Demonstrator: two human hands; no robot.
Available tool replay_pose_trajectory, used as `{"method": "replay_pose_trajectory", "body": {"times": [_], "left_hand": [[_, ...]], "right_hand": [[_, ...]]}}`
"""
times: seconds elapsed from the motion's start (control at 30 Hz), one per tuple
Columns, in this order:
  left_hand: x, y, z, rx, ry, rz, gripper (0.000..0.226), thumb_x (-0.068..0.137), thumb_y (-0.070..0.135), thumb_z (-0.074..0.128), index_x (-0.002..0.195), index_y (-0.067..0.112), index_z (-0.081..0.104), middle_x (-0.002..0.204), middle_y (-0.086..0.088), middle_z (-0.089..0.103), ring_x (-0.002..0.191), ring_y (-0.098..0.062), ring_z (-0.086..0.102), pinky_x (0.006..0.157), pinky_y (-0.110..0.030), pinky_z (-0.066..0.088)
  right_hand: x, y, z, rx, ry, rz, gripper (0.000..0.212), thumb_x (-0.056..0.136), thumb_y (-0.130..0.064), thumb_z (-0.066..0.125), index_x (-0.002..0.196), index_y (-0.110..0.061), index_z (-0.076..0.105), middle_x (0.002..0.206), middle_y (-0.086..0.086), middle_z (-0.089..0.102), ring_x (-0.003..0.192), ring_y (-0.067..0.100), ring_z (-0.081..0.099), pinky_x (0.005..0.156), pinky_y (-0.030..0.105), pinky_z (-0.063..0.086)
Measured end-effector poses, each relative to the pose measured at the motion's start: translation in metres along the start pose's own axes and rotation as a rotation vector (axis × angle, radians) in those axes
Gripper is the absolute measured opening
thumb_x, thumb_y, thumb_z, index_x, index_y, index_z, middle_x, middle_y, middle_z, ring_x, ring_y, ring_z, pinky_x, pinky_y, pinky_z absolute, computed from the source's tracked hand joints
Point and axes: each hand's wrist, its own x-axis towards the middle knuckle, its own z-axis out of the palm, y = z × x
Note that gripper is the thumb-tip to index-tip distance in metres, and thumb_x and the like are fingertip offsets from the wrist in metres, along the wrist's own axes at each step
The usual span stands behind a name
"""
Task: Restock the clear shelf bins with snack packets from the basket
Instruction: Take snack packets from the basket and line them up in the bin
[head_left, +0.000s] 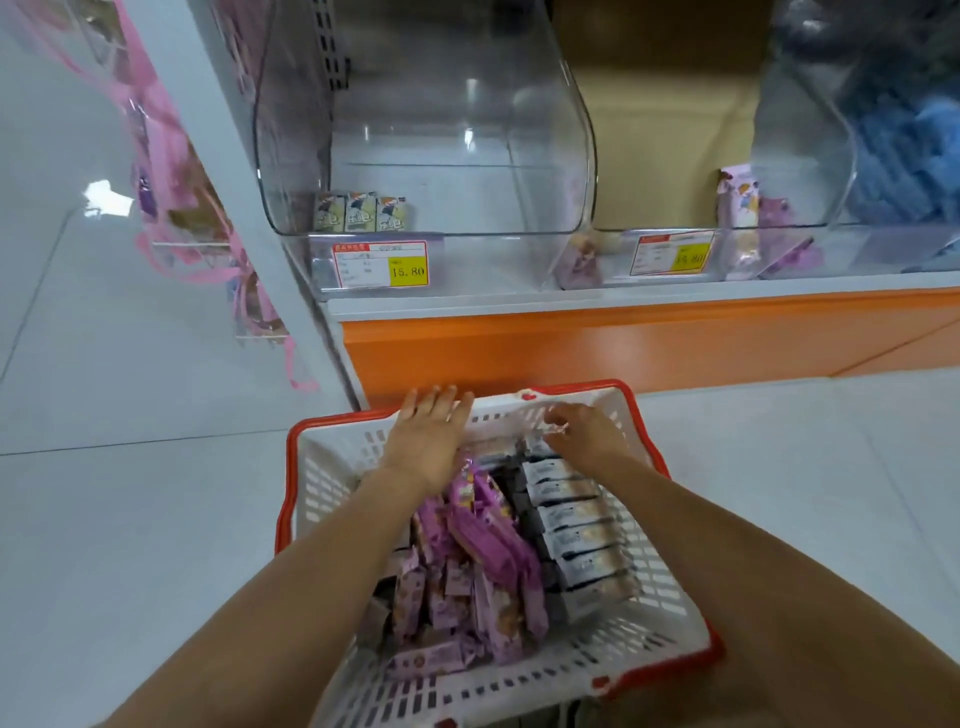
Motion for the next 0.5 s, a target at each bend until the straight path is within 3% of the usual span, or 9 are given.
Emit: {"method": "replay_pose_trajectory", "body": {"times": [0.2,0.33,0.5], "left_hand": [[0.003,-0.003,0.029,0.014,0.169,0.006,0.073,0.100,0.044,0.041,0.156,0.016,0.003,0.162,-0.008,0.017,0.150,-0.026,0.013,0.121,-0.051,0.001],[0.004,-0.002,0.035,0.013,0.216,-0.005,0.077,0.098,0.041,0.048,0.156,0.017,0.005,0.161,-0.008,0.020,0.149,-0.025,0.014,0.122,-0.051,-0.001],[0.002,0.000,0.033,0.004,0.204,-0.018,0.080,0.097,0.032,0.053,0.156,0.018,0.001,0.163,-0.007,0.015,0.150,-0.024,0.010,0.122,-0.051,-0.003]], "right_hand": [[0.011,0.013,0.039,-0.025,0.030,0.018,0.023,0.087,-0.020,0.065,0.109,-0.012,0.064,0.109,0.009,0.067,0.099,0.029,0.062,0.077,0.029,0.044],[0.015,0.013,0.050,-0.159,0.070,0.001,0.032,0.088,-0.018,0.063,0.119,-0.010,0.062,0.121,0.011,0.058,0.106,0.032,0.058,0.083,0.037,0.049],[0.012,0.015,0.050,-0.239,0.081,-0.058,0.031,0.090,-0.022,0.063,0.120,-0.013,0.061,0.123,0.009,0.055,0.115,0.027,0.052,0.087,0.035,0.047]]}}
